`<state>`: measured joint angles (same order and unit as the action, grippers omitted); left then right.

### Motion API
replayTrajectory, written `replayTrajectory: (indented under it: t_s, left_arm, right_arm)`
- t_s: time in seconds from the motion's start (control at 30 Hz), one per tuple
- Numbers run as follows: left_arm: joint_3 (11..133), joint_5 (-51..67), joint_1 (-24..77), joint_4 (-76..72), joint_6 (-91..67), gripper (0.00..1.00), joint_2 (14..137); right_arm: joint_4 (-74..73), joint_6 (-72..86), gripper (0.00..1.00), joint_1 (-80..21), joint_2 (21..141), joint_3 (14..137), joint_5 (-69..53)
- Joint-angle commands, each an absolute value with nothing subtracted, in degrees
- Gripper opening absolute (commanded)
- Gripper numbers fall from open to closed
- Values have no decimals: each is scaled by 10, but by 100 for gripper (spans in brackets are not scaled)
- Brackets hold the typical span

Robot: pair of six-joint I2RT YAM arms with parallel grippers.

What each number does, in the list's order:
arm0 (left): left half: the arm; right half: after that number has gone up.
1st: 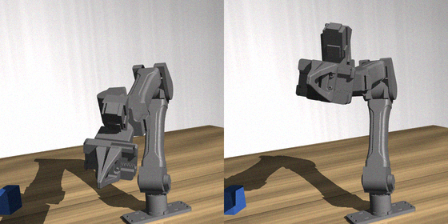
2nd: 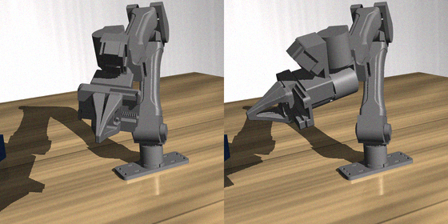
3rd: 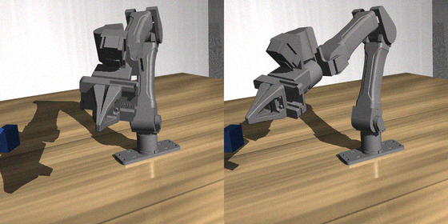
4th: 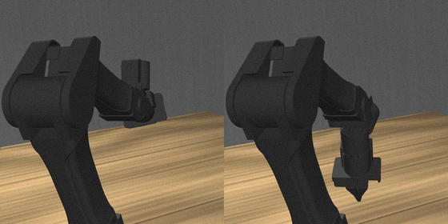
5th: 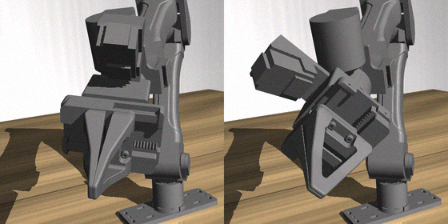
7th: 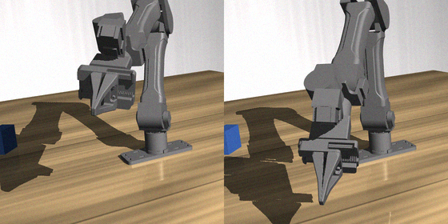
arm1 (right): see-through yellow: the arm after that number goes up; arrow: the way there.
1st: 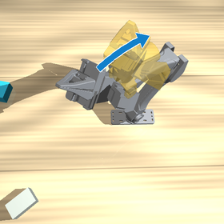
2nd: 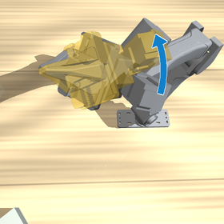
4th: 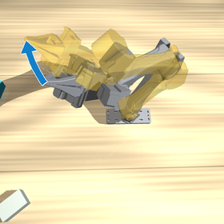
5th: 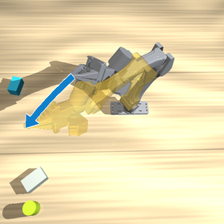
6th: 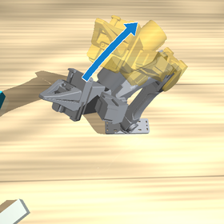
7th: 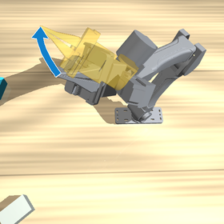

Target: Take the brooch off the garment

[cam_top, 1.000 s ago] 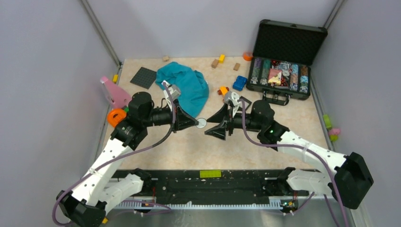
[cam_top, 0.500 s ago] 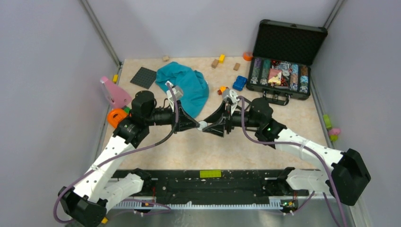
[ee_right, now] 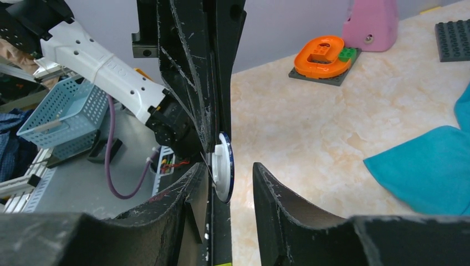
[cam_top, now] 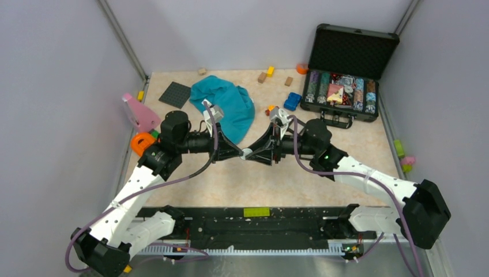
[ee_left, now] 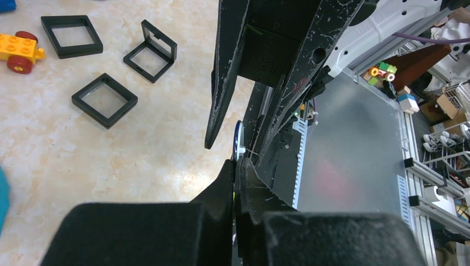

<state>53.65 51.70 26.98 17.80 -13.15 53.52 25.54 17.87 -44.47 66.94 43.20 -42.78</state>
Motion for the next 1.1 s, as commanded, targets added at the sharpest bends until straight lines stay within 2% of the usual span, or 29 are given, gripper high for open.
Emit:
replayTrajectory:
  t_s: [0.0, 0.83, 1.07]
  left_arm:
    - [540, 535, 269, 165, -120, 0, 525]
    - [526, 561, 288, 140, -59, 0, 494]
    - [524, 562, 296, 142, -52, 0, 496]
  right_arm:
    - [293, 191, 37, -452, 676, 458, -432]
    - [292, 212, 21, -451, 688, 466, -449]
    - [301, 225, 19, -451, 692, 467, -446]
